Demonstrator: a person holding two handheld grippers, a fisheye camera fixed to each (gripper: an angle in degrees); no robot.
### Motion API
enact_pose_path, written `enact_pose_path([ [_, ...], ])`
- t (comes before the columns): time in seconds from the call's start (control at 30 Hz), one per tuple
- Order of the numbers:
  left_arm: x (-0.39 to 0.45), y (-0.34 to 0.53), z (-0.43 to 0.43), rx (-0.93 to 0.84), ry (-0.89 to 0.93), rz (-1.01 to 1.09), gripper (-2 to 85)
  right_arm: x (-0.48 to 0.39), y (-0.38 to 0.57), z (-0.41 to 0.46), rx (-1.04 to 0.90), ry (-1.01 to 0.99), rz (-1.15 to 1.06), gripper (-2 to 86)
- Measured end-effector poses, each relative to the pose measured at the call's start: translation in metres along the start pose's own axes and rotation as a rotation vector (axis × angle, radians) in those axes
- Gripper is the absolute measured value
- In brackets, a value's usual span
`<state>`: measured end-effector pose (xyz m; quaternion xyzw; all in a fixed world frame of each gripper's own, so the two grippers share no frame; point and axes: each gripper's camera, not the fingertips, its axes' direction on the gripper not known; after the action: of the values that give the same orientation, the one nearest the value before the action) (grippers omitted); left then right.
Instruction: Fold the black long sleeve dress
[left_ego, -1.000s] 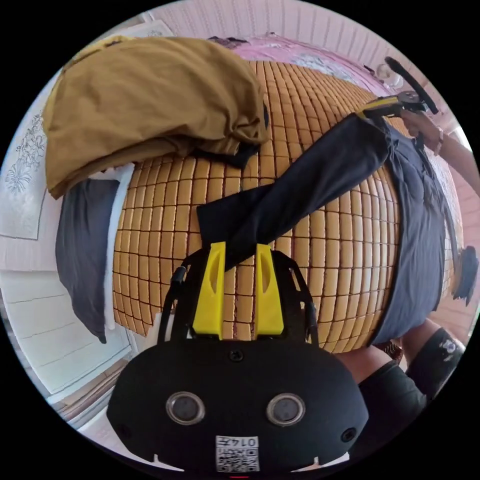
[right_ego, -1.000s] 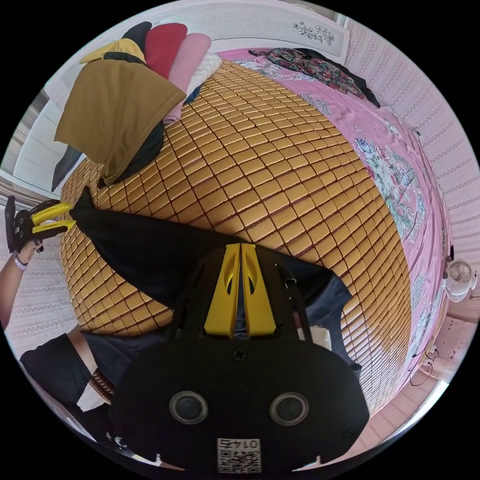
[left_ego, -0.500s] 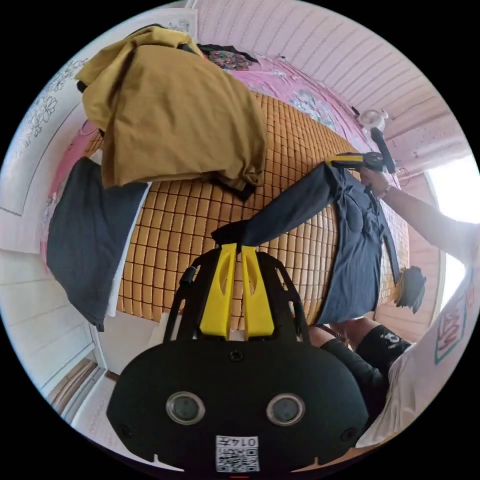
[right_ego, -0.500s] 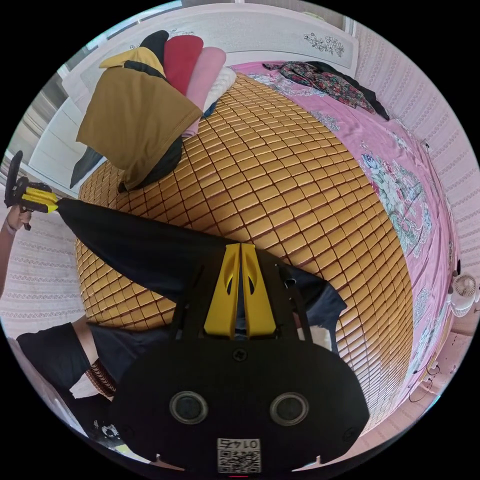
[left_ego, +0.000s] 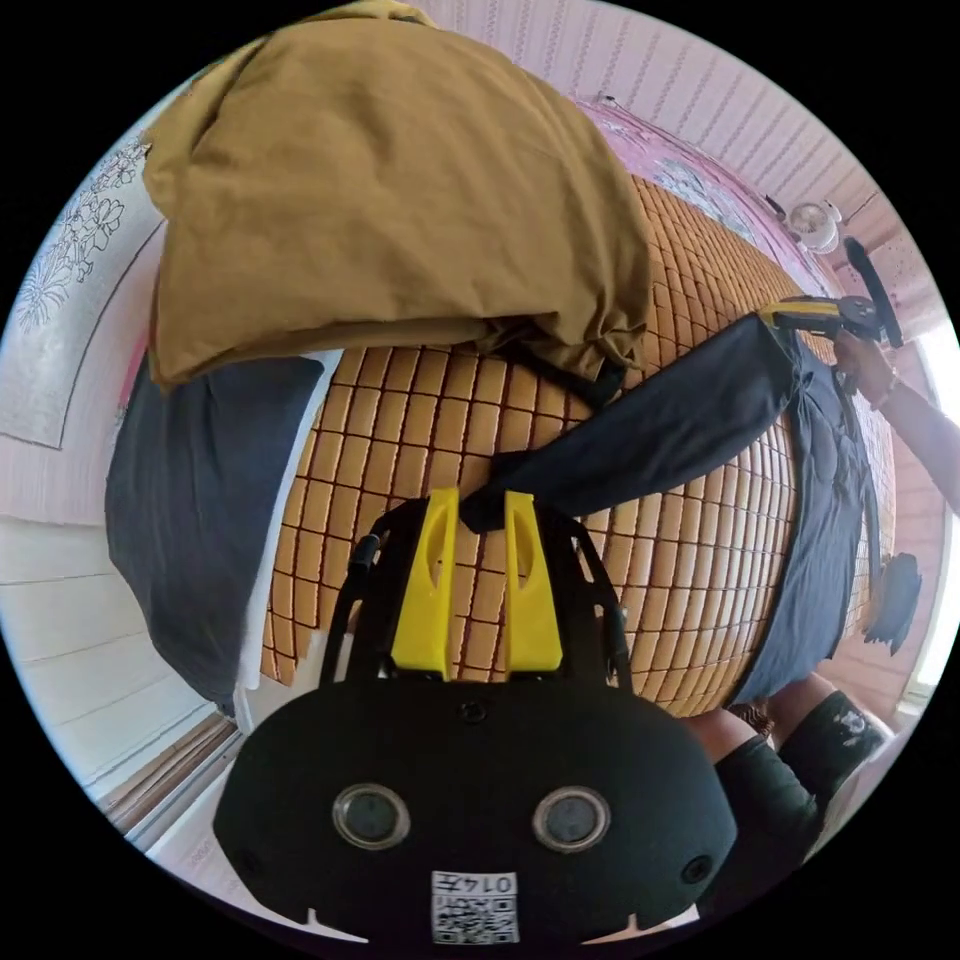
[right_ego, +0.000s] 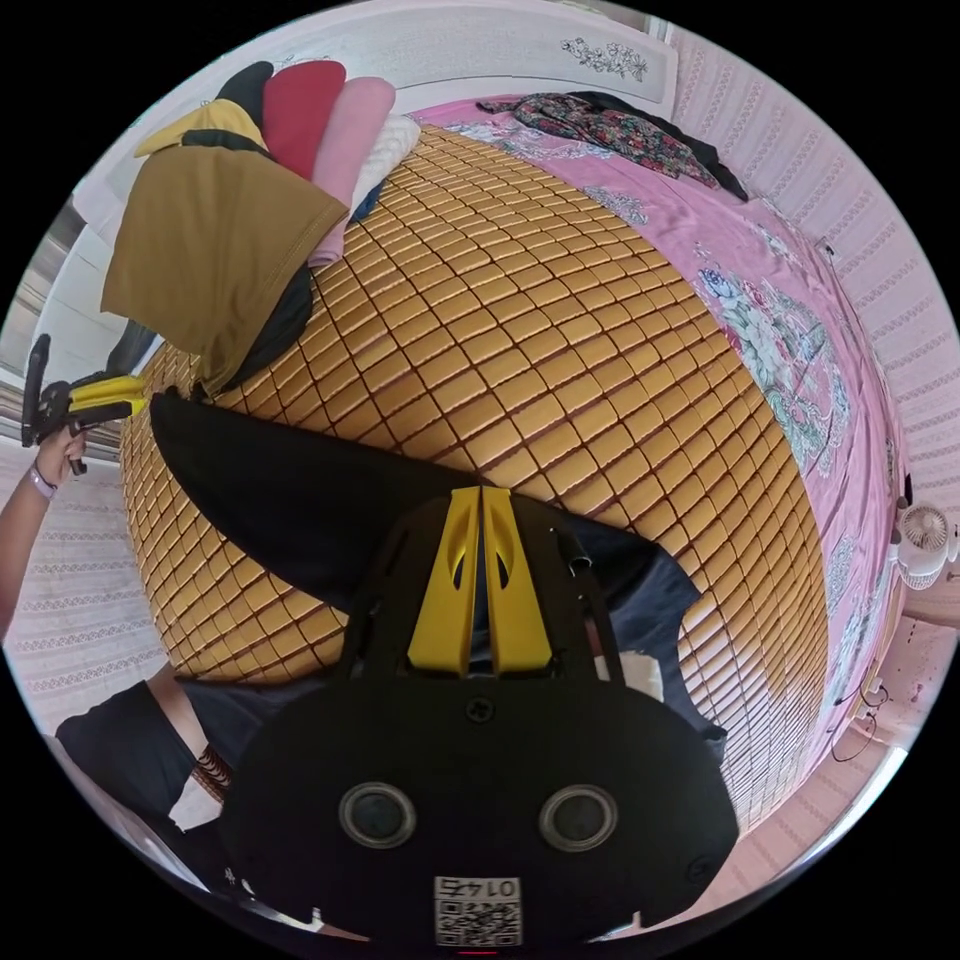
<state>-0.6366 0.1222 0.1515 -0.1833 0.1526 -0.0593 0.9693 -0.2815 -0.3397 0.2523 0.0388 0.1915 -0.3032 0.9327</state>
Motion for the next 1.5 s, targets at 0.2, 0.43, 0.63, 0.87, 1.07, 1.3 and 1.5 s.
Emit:
enact_pose_path([
  [0.2, 0.012, 0.010, -0.018, -0.128, 0.082, 0.166, -0.7, 0.001, 0.011, 0.000, 0.007, -0.008, -0.039, -0.9],
  [0.43, 0.008, 0.027, -0.082, 0.007, 0.336, 0.278, -0.9, -0.001, 0.030, 0.001, 0.031, -0.021, -0.123, -0.9],
  [0.63, -0.062, 0.015, -0.038, 0.093, 0.243, -0.208, 0.1, 0.004, 0.042, 0.015, 0.033, 0.002, -0.042, -0.9],
  [0.87, -0.047, 0.007, -0.011, 0.070, 0.278, -0.309, 5.4, 0.010, 0.062, 0.024, 0.068, -0.048, 0.021, -0.9],
  [1.07, -0.037, -0.008, 0.016, 0.006, 0.209, -0.342, 0.0, 0.002, 0.089, 0.025, 0.095, -0.105, 0.049, -0.9],
  [1.3, -0.035, 0.024, 0.028, -0.026, 0.190, -0.388, -0.8, -0.022, 0.170, 0.015, 0.146, -0.195, 0.112, -0.8],
  [1.5, -0.035, 0.048, 0.015, 0.073, 0.205, -0.448, 0.0, -0.037, 0.285, 0.025, 0.031, -0.233, 0.316, -0.4],
])
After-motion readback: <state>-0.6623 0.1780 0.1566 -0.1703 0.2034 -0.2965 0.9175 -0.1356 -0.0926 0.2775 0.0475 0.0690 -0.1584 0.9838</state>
